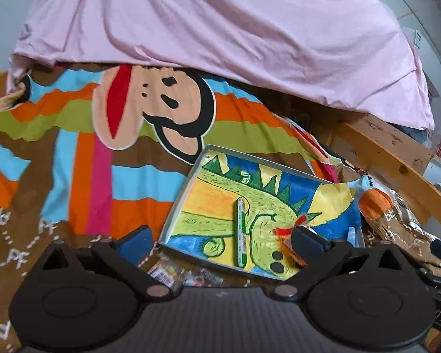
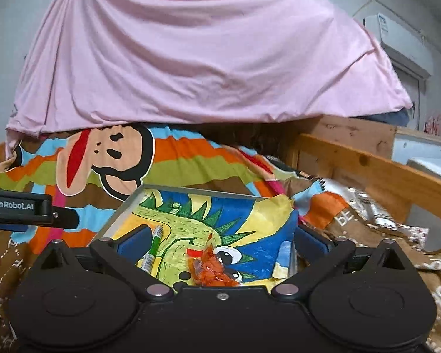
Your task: Organize snacks
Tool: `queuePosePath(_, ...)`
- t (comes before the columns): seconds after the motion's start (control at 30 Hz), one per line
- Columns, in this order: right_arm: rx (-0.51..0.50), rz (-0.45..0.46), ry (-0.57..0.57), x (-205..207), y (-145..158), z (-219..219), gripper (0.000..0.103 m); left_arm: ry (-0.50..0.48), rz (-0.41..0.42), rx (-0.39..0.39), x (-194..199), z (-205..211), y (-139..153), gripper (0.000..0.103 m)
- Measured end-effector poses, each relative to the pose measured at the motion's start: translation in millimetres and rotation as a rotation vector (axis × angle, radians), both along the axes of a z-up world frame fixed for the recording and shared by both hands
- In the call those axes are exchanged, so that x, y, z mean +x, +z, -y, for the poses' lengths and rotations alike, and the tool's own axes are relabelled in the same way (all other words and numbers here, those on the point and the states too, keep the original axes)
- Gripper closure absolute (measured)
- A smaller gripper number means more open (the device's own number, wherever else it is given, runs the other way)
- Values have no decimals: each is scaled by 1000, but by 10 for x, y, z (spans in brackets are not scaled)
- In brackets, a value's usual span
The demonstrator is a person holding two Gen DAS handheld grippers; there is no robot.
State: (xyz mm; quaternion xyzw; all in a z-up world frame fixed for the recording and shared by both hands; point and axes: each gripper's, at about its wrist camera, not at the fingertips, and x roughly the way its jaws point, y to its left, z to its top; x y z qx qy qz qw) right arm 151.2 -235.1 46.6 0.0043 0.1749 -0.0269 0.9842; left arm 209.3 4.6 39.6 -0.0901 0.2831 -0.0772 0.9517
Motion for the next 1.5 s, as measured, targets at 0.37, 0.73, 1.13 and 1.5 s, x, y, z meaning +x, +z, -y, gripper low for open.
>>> queuePosePath(0.37, -16, 8, -2, -848, 66, -86, 1, 15, 42, 67, -871, -87, 17, 0)
queuePosePath(0.73, -31, -89, -7, -1436, -85, -192, 1, 7, -38, 134, -1439, -114, -124, 0)
queuePosePath(1.13, -35, -170, -22, -1670, -183, -258, 1, 17, -74, 238, -1756, -47, -160, 0)
queuePosePath(1.5, -67, -216, -4, -1634, -245, -327, 1, 36, -101, 254, -1743, -58, -203, 0)
